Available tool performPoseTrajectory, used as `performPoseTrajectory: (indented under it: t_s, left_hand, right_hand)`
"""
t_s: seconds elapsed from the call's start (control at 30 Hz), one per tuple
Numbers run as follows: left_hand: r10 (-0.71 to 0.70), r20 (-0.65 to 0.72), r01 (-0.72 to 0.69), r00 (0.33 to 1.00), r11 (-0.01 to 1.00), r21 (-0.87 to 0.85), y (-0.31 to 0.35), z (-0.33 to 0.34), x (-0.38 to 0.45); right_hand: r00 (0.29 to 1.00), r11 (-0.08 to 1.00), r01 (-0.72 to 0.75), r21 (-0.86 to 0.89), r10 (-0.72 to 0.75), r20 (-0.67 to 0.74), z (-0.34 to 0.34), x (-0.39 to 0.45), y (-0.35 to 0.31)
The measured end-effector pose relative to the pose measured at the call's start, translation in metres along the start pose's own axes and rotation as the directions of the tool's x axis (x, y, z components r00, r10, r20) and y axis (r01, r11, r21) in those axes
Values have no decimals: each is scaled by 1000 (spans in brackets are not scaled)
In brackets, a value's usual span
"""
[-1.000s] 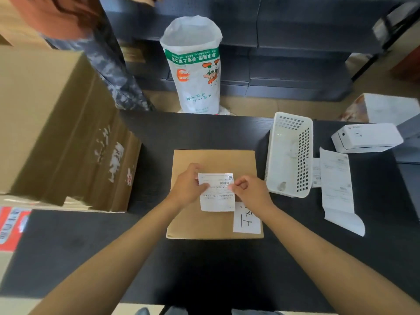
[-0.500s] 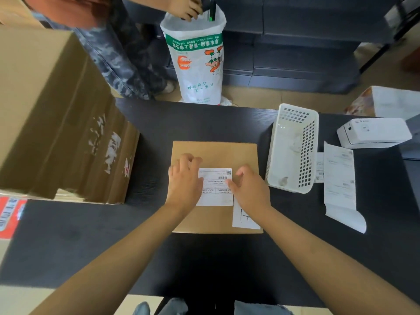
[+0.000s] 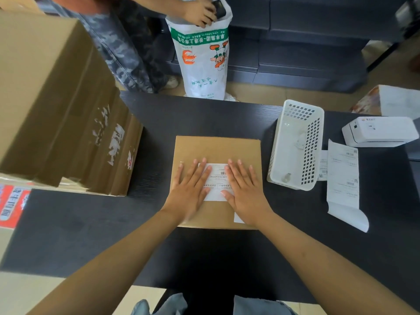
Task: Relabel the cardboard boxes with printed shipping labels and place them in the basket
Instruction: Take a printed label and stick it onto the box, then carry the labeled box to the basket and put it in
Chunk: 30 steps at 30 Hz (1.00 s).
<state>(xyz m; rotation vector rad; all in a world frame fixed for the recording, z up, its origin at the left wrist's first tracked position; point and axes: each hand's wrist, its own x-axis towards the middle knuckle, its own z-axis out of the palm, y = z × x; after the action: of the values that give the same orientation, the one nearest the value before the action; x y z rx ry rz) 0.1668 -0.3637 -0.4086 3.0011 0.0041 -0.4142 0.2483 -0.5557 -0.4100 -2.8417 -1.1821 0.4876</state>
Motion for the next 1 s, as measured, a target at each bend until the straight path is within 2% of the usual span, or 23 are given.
performPoseTrajectory:
  t_s: [0.13, 0.2, 0.27, 0.33, 0.4, 0.47, 0.53, 0.57, 0.6, 0.67, 0.77, 0.9, 1.0]
  left_hand:
    - [18, -22, -19, 1000, 999, -41, -2, 1, 0]
    - [-23, -107, 9, 994, 991, -135, -6, -3, -2]
    - [-147, -222, 90, 964, 964, -249, -14, -6, -8]
    - [-316, -234, 197, 919, 886, -420, -23, -6, -13]
    - [-464, -121, 300, 878, 728, -617, -30, -3, -18]
    - [-559, 69, 372, 827, 450, -812, -33, -3, -22]
    - [-561, 245, 392, 791, 157, -907, -33, -5, -23]
    - [-543, 298, 394, 785, 67, -917, -33, -5, -23]
    - [-526, 330, 398, 784, 18, -917, -32, -4, -22]
    - [-503, 352, 407, 789, 0, -913, -31, -3, -21]
    - [-498, 362, 426, 788, 16, -905, -27, 3, -19]
    - [-528, 379, 441, 760, -10, -897, -26, 5, -18]
    - [-573, 357, 459, 738, 38, -888, -26, -1, -17]
  right_hand:
    - [999, 998, -17, 54, 19, -33, 0, -1, -1]
    - [985, 973, -113, 201, 135, -104, -4, -5, -2]
    - [917, 885, -257, 388, 350, -193, -8, -10, -3]
    - [805, 789, -375, 487, 538, -251, -12, -13, -4]
    - [718, 687, -458, 565, 660, -220, -15, -13, -5]
    - [658, 570, -521, 636, 742, -126, -18, -14, -6]
    - [627, 457, -567, 685, 779, 0, -17, -14, -6]
    - [621, 387, -567, 727, 781, 69, -16, -13, -6]
    - [621, 303, -545, 782, 772, 134, -15, -13, -5]
    - [636, 165, -480, 861, 742, 212, -14, -14, -4]
    - [650, 114, -479, 870, 712, 265, -11, -15, 1]
    - [659, 38, -511, 859, 659, 363, -7, -19, 6]
    - [668, 3, -490, 872, 645, 373, -8, -21, 5]
